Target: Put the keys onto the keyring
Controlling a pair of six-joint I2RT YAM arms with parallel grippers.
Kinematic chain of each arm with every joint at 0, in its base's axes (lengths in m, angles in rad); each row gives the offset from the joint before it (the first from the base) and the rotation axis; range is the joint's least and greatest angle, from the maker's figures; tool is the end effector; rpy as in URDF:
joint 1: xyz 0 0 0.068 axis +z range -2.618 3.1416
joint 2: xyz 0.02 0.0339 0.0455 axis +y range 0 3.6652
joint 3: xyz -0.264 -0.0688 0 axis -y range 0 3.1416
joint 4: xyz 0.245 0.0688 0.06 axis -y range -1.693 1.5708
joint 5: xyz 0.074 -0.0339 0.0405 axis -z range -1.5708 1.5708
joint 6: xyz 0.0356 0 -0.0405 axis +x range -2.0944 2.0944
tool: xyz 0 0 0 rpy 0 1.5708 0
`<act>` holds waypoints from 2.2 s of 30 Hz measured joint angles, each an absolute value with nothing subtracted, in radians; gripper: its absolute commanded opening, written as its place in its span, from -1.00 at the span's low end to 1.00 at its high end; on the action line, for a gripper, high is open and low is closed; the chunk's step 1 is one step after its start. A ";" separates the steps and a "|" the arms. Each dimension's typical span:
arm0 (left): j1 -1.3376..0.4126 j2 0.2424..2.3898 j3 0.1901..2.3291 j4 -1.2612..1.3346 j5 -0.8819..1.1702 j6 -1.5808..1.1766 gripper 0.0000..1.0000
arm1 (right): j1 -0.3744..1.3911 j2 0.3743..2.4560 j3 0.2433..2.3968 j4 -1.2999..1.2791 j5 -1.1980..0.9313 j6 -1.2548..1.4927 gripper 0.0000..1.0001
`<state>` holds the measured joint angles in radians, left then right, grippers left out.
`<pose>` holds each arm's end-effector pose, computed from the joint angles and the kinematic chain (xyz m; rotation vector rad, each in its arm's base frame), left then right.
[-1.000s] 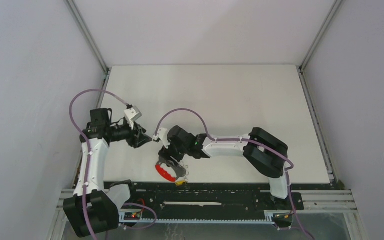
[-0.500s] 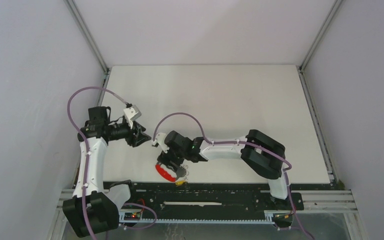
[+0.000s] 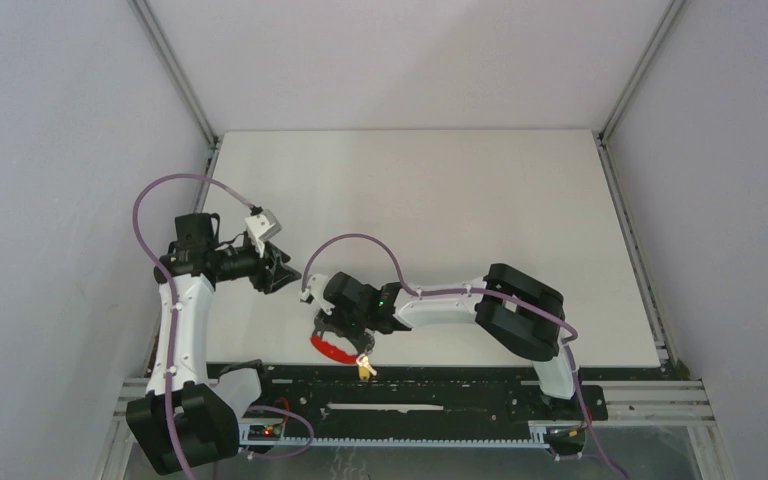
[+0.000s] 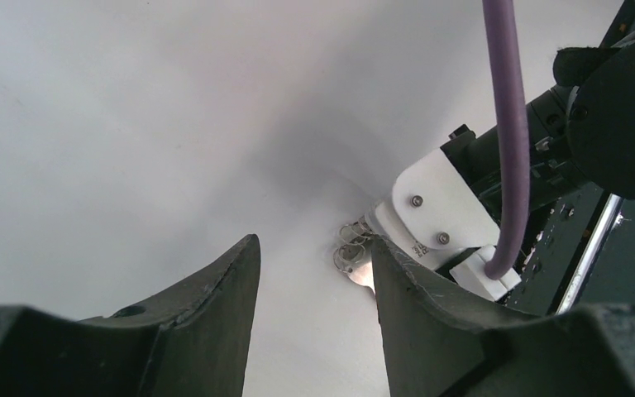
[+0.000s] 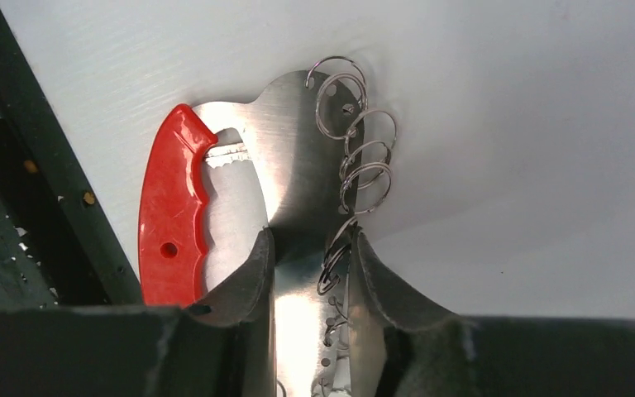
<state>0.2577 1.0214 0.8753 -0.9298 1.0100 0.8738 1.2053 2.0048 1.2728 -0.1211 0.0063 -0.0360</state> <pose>0.1792 0.0161 0.2806 0.9226 1.9257 -0.7005 0.1523 0.3973 0.1513 -1.4470 2.0291 0.5094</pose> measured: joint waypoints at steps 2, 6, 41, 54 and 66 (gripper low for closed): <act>0.258 1.022 0.876 -0.930 1.010 0.874 0.14 | 1.203 2.005 1.273 -0.121 0.011 -0.034 -0.64; 0.259 1.028 0.876 -0.930 1.010 0.875 0.14 | 1.200 2.005 1.272 -0.115 0.010 -0.034 -0.78; 0.257 1.024 0.894 -1.349 1.086 1.451 0.40 | 0.942 1.526 0.831 0.529 -0.639 0.189 -0.76; 0.131 0.958 1.063 -1.401 1.271 1.280 0.28 | 0.918 1.398 0.831 0.622 -0.911 0.273 -0.70; 0.024 0.791 1.102 -1.402 1.315 1.206 0.17 | 0.912 1.349 0.831 0.636 -1.005 0.324 -0.66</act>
